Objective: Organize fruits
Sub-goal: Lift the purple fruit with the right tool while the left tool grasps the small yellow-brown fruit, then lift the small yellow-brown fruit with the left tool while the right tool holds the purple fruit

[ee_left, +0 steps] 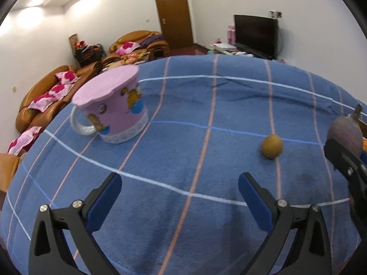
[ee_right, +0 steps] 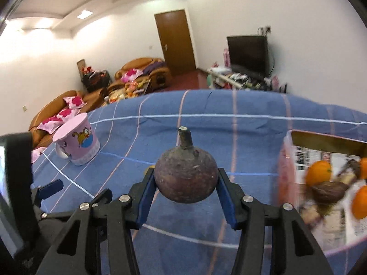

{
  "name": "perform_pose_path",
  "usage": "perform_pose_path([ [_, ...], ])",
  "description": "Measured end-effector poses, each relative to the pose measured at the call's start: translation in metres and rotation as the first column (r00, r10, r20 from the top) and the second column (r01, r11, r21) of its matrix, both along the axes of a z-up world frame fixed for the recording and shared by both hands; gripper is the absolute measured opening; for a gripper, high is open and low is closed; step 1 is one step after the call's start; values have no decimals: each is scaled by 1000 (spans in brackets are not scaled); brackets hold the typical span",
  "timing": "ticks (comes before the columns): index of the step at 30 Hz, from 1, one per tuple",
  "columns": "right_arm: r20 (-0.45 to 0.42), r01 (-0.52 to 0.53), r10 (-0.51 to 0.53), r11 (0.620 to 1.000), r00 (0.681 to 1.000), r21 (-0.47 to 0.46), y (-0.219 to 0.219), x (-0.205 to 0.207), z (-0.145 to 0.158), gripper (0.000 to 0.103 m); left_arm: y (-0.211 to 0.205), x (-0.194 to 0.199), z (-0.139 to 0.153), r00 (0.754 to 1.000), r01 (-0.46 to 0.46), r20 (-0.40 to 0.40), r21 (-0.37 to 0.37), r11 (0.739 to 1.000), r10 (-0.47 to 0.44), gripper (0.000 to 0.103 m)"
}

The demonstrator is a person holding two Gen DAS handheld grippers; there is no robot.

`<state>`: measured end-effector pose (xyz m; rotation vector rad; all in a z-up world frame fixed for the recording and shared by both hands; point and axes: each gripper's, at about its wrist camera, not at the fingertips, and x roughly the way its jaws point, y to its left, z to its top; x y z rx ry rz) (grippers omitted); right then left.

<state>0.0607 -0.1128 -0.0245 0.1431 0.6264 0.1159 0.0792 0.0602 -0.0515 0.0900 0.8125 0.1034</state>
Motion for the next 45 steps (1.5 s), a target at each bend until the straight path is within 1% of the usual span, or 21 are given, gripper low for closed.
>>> perform_pose_path([
  [5, 46, 25, -24, 1000, 999, -18, -9, -26, 8, 54, -13, 1, 6, 997, 71, 32, -53, 996, -69, 103],
  [8, 69, 30, -27, 999, 997, -40, -9, -36, 11, 54, -29, 14, 11, 992, 123, 23, -64, 990, -122, 101],
  [10, 66, 37, -34, 998, 997, -51, -9, -38, 11, 54, -40, 28, 10, 988, 153, -8, -64, 986, -154, 92],
  [11, 60, 39, -36, 998, 998, -51, -10, -38, 11, 54, -44, 33, 9, 987, 159, -25, -64, 985, -161, 91],
  [12, 54, 40, -38, 998, 998, -44, -12, -37, 10, 54, -48, 38, 7, 985, 163, -42, -65, 984, -166, 87],
  [13, 50, 43, -41, 998, 998, -36, -13, -35, 11, 54, -54, 44, 4, 983, 172, -59, -68, 983, -176, 81],
  [15, 40, 46, -45, 999, 998, -21, -16, -32, 10, 54, -66, 53, -5, 974, 199, -100, -70, 978, -205, 73],
  [16, 36, 45, -45, 999, 998, -17, -17, -31, 10, 54, -71, 58, -9, 969, 206, -121, -68, 976, -213, 71],
  [17, 28, 48, -48, 999, 998, -13, -17, -29, 9, 54, -72, 60, -9, 971, 208, -102, -79, 975, -216, 71],
  [21, -2, 50, -50, 999, 999, 10, -22, -23, 5, 54, -73, 64, -8, 968, 217, -110, -95, 972, -227, 70],
  [24, -19, 49, -48, 999, 999, 11, -21, -20, 2, 54, -71, 65, -7, 961, 246, -98, -113, 963, -257, 64],
  [28, -21, 54, -54, 998, 998, 13, -23, -20, 0, 54, -71, 63, -5, 953, 273, -88, -153, 950, -288, 61],
  [30, -19, 61, -61, 998, 998, 11, -23, -22, 0, 54, -75, 62, -5, 948, 292, -88, -149, 945, -307, 61],
  [32, -17, 73, -72, 997, 997, 19, -25, -23, 0, 54, -77, 59, -4, 941, 313, -83, -149, 938, -327, 46],
  [33, -18, 71, -71, 997, 997, 22, -25, -24, -1, 54, -78, 56, -4, 938, 323, -81, -142, 936, -336, 33],
  [34, -22, 72, -72, 997, 997, 23, -25, -24, -1, 54, -78, 54, -4, 935, 333, -80, -135, 933, -345, 30],
  [36, -22, 71, -70, 997, 997, 26, -26, -24, -1, 54, -74, 50, -5, 925, 359, -80, -139, 923, -371, 28],
  [38, -23, 71, -71, 997, 997, 34, -28, -24, -2, 54, -65, 48, -4, 915, 382, -79, -155, 911, -397, 28],
  [41, -31, 71, -69, 996, 997, 50, -33, -22, -3, 54, -50, 44, -3, 890, 433, -75, -174, 884, -450, 28],
  [43, -34, 69, -67, 996, 997, 58, -35, -22, -2, 54, -40, 42, -2, 882, 446, -66, -200, 873, -466, 28],
  [45, -34, 67, -65, 996, 997, 59, -36, -21, -3, 54, -33, 41, -1, 882, 445, -62, -213, 870, -467, 28],
])
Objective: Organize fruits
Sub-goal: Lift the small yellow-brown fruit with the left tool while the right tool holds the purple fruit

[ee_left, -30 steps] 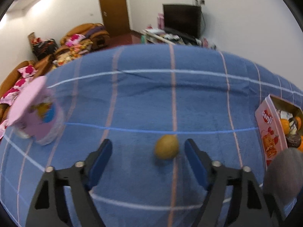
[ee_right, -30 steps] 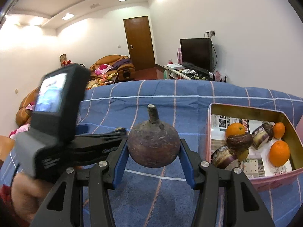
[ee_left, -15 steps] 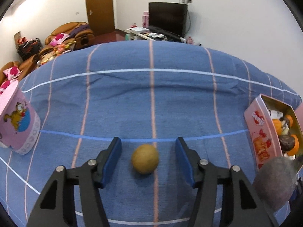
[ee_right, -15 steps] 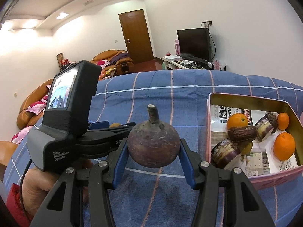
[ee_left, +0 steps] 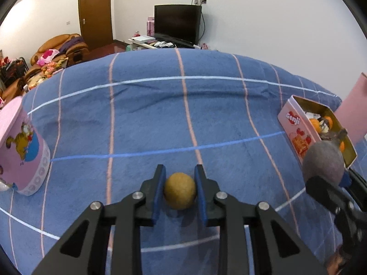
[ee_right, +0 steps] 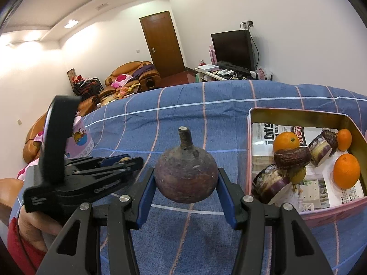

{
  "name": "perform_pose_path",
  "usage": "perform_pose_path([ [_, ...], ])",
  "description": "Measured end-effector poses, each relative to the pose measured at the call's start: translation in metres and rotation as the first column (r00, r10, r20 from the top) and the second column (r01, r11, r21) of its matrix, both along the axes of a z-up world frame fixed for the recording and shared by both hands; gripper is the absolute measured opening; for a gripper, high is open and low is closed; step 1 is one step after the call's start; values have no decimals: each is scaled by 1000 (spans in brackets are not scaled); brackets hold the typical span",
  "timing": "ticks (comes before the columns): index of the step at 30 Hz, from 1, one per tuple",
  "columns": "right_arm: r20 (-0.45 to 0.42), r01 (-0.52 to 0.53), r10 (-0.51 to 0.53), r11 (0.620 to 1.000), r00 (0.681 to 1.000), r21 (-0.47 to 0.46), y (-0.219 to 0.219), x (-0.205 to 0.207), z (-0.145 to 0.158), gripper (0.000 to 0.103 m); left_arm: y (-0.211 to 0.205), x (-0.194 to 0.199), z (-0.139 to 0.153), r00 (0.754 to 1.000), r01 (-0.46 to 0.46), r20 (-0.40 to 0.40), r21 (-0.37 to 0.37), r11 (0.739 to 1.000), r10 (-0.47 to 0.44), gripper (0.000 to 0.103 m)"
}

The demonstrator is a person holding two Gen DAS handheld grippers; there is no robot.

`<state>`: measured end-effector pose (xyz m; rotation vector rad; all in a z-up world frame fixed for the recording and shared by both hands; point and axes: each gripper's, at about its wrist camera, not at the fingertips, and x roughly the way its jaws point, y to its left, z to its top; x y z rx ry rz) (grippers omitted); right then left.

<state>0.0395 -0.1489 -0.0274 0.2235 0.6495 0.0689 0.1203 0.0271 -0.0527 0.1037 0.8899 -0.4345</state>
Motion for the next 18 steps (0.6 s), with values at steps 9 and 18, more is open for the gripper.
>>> perform_pose_path([
  [9, 19, -9, 9, 1000, 1000, -17, 5, -5, 1, 54, -3, -30, 14, 988, 103, 114, 4, 995, -103, 28],
  [18, 25, -5, 6, 999, 1000, -39, 13, -7, 3, 54, -8, -29, 7, 994, -47, 103, 110, 993, 36, 27],
])
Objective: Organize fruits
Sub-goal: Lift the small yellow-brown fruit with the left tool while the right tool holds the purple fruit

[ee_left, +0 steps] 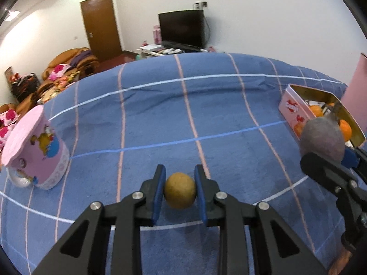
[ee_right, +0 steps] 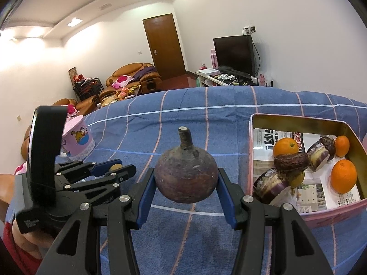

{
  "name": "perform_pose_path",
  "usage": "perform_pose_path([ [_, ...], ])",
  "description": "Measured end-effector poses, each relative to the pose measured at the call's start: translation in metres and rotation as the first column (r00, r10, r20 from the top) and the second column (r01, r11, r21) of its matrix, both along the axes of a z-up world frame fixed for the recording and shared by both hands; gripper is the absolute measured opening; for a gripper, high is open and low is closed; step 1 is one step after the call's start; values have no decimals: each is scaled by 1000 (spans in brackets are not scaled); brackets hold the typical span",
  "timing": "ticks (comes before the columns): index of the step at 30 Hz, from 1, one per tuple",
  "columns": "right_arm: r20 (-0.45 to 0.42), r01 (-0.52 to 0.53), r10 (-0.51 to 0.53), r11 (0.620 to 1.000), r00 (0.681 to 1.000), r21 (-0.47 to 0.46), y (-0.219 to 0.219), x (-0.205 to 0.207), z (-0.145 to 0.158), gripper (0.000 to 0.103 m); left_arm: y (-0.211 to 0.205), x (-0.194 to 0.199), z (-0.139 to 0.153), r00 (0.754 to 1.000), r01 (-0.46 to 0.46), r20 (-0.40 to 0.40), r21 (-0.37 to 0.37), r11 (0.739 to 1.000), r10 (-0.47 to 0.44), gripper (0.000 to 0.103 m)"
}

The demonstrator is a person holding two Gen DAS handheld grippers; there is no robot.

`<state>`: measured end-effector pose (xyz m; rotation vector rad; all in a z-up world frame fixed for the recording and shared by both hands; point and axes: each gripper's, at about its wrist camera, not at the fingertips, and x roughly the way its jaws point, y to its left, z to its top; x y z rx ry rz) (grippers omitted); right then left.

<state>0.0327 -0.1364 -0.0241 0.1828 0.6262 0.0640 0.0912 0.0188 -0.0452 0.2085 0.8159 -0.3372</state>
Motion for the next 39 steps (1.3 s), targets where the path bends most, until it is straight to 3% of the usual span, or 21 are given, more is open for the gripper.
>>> perform_pose_path([
  [16, 60, 7, -2, 996, 998, -85, 18, -17, 7, 54, -6, -34, 0, 993, -102, 69, 79, 992, 97, 28],
  [39, 79, 23, -15, 994, 997, -104, -4, -62, 14, 54, -8, -80, 12, 962, -236, 141, -10, 972, 235, 28],
])
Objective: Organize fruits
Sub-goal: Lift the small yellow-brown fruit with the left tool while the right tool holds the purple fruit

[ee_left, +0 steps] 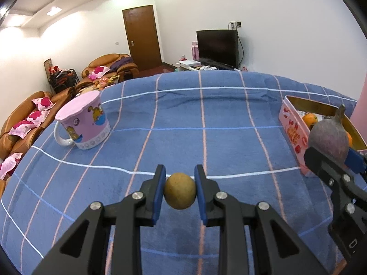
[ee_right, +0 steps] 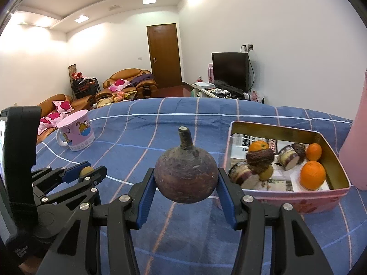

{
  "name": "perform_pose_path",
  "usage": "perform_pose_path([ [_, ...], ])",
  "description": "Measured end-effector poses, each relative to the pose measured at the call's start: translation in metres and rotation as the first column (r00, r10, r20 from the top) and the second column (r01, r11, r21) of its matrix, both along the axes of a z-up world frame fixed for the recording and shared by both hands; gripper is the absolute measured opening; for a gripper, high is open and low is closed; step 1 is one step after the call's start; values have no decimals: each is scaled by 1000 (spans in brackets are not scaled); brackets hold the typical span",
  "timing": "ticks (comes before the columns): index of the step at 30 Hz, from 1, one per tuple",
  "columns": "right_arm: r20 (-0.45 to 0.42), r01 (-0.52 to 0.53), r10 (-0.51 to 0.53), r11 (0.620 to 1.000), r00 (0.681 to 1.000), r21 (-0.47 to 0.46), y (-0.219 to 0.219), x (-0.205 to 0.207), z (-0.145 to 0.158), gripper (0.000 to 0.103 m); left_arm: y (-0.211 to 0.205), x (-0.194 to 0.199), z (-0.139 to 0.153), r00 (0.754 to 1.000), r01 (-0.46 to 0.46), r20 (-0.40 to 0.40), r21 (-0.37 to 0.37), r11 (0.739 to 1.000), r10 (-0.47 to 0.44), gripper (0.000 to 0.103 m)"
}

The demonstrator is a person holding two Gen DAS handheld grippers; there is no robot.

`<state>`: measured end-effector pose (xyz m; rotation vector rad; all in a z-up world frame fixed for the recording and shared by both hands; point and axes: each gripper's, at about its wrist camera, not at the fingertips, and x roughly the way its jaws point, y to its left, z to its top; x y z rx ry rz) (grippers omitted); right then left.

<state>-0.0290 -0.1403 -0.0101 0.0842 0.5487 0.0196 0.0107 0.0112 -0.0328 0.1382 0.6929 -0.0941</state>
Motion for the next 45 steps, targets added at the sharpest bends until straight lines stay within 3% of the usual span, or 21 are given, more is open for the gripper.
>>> perform_pose_path([
  [28, 15, 18, -18, 999, 1000, -41, -47, -36, 2, 54, -60, -28, 2, 998, 57, 12, -18, 998, -57, 28],
  [45, 1, 28, -28, 999, 1000, -41, -59, -38, 2, 54, -80, -28, -2, 994, 108, -27, -37, 994, -109, 28],
])
